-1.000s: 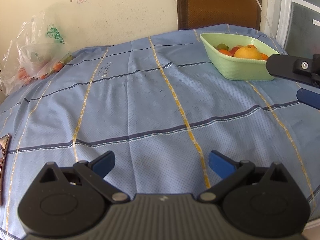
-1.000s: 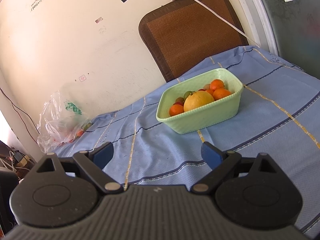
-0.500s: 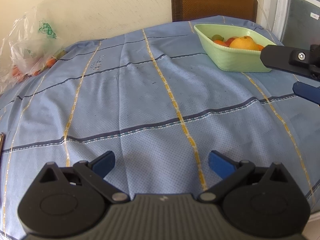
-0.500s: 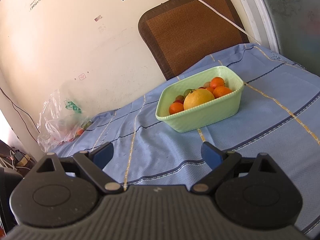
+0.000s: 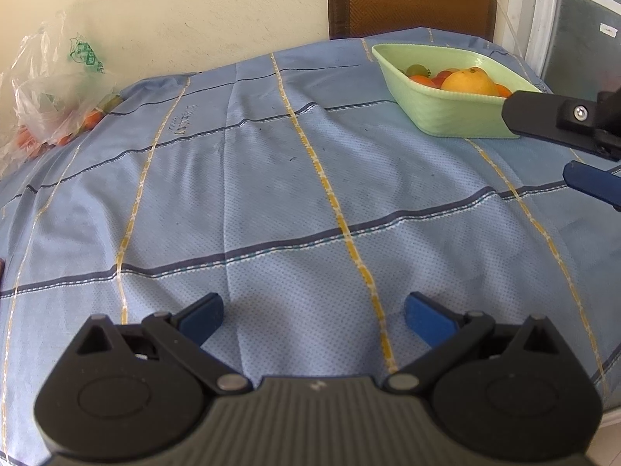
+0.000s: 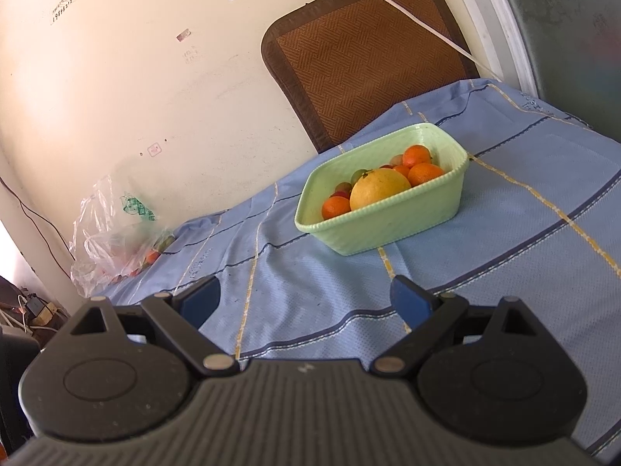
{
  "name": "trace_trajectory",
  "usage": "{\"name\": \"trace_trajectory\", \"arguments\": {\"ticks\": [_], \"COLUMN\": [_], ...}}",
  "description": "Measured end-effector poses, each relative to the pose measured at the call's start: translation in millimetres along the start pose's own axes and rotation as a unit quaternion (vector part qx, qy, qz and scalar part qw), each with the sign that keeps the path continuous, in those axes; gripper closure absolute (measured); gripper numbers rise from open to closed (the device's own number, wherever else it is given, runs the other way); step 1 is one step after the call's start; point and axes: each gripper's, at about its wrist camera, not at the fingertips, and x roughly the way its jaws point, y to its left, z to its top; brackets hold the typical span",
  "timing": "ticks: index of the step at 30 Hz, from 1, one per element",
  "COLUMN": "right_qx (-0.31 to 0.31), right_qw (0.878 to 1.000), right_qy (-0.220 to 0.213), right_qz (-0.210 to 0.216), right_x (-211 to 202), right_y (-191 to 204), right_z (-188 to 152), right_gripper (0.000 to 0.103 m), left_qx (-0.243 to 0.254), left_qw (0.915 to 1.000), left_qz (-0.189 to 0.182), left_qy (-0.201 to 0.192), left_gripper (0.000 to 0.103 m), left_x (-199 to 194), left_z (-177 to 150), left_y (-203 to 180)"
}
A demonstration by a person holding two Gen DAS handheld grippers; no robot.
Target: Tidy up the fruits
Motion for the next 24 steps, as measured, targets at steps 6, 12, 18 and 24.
{"name": "trace_trajectory", "arguments": {"ticks": [6,12,18,24], "right_qx": [-0.003,-0.009,-0.008,-0.013], "right_qw": [1.0,1.0,1.0,1.0], "right_qy": [-0.001,-0.001,-0.005,-0.004], "right_qz": [-0.001,-0.004,-0.011,-0.012], "right_x": [-0.9,-0.9,-2.8,-2.1], "right_y": [2.2,4.4,4.2,7.1], "right_z": [0.6,0.9,2.5,2.4], "right_gripper": [0.007,0.007,0.007,0.007], "left_qx": [0.002,-0.002,-0.006,-0.005], "left_qw": [0.9999,0.9997,0.9991,0.9986], "left_qz": [-0.013,-0.023,-0.031,-0.038], "left_qy": [0.001,-0.011,-0.028,-0.037], "left_gripper": [0.0,0.0,0.0,0.0], "left_x": [-1.8,-9.2,-16.9,-21.4], "left_z": [1.2,7.7,18.2,23.9], "left_y": [2.2,7.7,13.2,12.9]}}
